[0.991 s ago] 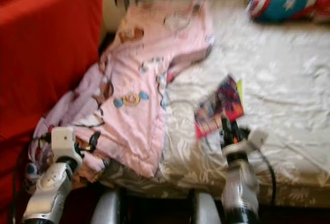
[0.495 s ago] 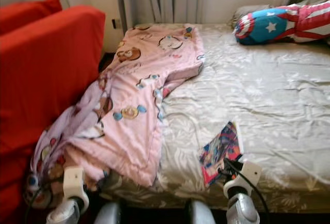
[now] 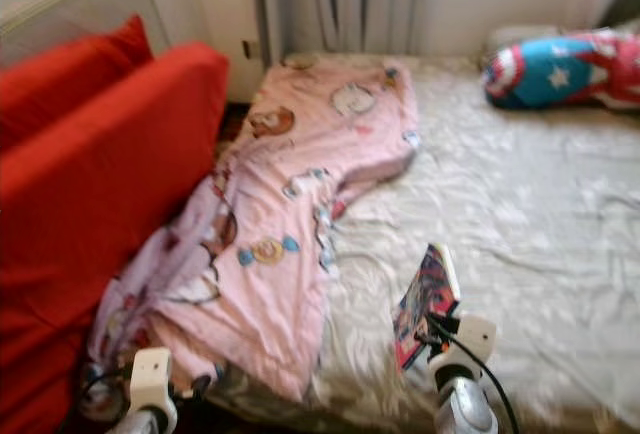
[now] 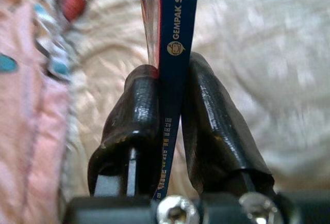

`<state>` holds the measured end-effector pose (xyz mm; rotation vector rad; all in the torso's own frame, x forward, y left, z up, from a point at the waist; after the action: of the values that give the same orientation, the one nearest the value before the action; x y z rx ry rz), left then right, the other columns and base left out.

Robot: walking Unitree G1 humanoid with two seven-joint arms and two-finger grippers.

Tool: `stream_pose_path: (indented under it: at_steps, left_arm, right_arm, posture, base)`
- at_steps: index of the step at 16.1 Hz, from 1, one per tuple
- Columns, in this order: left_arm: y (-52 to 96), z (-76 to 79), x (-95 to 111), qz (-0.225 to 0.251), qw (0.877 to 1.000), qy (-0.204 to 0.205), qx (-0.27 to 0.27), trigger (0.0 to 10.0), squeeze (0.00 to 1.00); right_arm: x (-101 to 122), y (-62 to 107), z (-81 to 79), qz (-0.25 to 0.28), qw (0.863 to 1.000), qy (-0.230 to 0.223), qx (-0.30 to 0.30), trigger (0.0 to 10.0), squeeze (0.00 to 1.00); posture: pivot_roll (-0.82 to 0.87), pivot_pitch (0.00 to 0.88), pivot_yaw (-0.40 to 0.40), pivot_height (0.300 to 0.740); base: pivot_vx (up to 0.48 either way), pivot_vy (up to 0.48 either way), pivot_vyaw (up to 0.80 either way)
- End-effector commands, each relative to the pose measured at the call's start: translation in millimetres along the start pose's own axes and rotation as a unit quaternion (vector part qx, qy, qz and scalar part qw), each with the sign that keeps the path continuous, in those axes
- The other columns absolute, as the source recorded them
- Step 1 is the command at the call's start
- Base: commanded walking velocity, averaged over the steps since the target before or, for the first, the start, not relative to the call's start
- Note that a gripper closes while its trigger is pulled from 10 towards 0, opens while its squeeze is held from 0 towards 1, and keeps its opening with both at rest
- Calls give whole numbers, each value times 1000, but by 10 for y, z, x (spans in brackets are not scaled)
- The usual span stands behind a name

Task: Clean up the room

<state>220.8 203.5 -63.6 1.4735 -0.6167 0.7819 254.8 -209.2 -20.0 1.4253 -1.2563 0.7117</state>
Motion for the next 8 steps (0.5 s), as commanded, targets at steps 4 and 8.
stream_pose_path:
  at_steps: [4, 8]
  left_arm:
    - [59, -55, -203, -38, 999, -10, 12, 10000, 0]
    - [91, -85, -297, -59, 998, -21, 23, 10000, 0]
  right_arm:
    - [176, 4, -70, 71, 996, 46, 1, 10000, 0]
    - [153, 25, -80, 72, 996, 49, -8, 10000, 0]
  posture:
    - [-21, 0, -12, 740]
    - [-32, 0, -17, 740]
  base:
    - [0, 0, 0]
    - [0, 0, 0]
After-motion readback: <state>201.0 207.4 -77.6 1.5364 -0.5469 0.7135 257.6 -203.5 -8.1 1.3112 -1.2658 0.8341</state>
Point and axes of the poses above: a point about 5 cm out from each wrist's last joint towards the gripper, its own y axis pointing back from the gripper into the wrist, its own x axis along the axis of the wrist's last joint, z = x × y, the point moved 1 cm from there along -y, pointing out of the wrist towards the gripper
